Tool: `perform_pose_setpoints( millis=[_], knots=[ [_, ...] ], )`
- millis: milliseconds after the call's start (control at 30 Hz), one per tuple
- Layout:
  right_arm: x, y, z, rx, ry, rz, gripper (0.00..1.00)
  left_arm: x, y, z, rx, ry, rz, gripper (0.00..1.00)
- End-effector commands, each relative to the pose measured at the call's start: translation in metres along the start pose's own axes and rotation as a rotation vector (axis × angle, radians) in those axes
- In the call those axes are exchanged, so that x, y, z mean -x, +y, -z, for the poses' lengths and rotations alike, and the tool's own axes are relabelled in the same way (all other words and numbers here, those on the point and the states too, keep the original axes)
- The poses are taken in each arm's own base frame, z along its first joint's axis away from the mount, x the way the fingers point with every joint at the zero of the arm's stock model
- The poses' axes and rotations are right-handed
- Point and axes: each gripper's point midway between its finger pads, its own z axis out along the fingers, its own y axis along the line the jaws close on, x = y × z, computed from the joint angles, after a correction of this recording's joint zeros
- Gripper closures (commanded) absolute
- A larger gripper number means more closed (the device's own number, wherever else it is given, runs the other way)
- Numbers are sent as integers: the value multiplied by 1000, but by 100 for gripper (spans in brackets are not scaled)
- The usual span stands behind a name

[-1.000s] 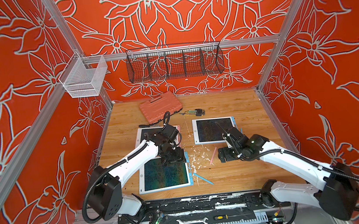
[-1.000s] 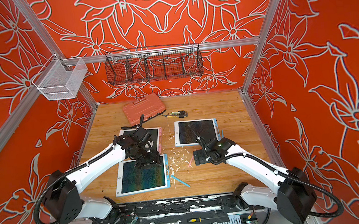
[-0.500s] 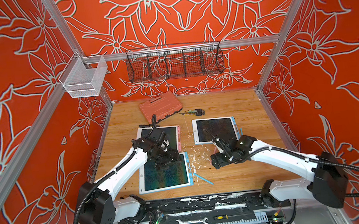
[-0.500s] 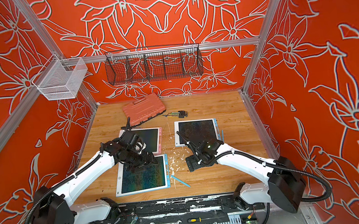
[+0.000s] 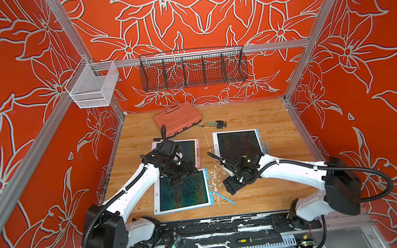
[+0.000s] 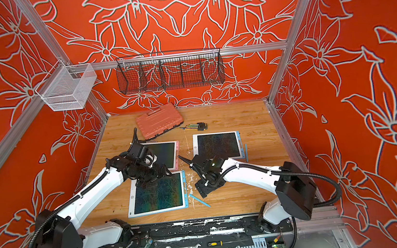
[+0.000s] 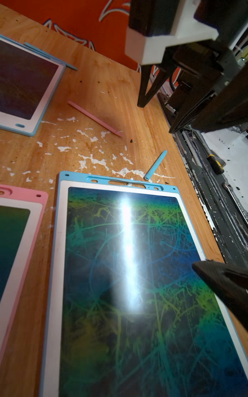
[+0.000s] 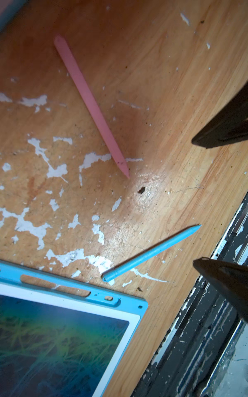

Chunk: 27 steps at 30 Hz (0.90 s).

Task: Place the stylus back onto the writing tablet
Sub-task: Pick up the stylus from the center of the board.

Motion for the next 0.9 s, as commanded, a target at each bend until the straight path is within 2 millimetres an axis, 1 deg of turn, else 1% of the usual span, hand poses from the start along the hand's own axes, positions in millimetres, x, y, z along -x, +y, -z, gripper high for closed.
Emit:
perform_pose_setpoints(
  millis=[0, 100, 233, 300, 400, 533, 867],
  knots=[
    [-1, 12, -3, 4, 24, 33, 20, 8, 6, 6, 30, -23, 11, 8],
    [-3, 24, -11, 22, 38, 54, 22, 7, 8, 5, 13, -23, 27, 10],
    [-6, 30, -24, 31, 62, 59, 26, 5, 14, 4, 15, -16, 43, 11],
    [-4, 35, -26, 47, 57, 61, 28, 4, 15, 4, 10, -18, 47, 14],
    [-2, 40, -29, 52, 59, 65, 29, 2, 16, 3, 2, -13, 55, 15],
    [-6, 45, -35, 41, 85, 88, 32, -3, 19, 2, -3, -13, 66, 17],
    [-9, 49, -42, 4, 90, 83, 53, -11, 25, -3, -11, -5, 86, 24]
  ],
)
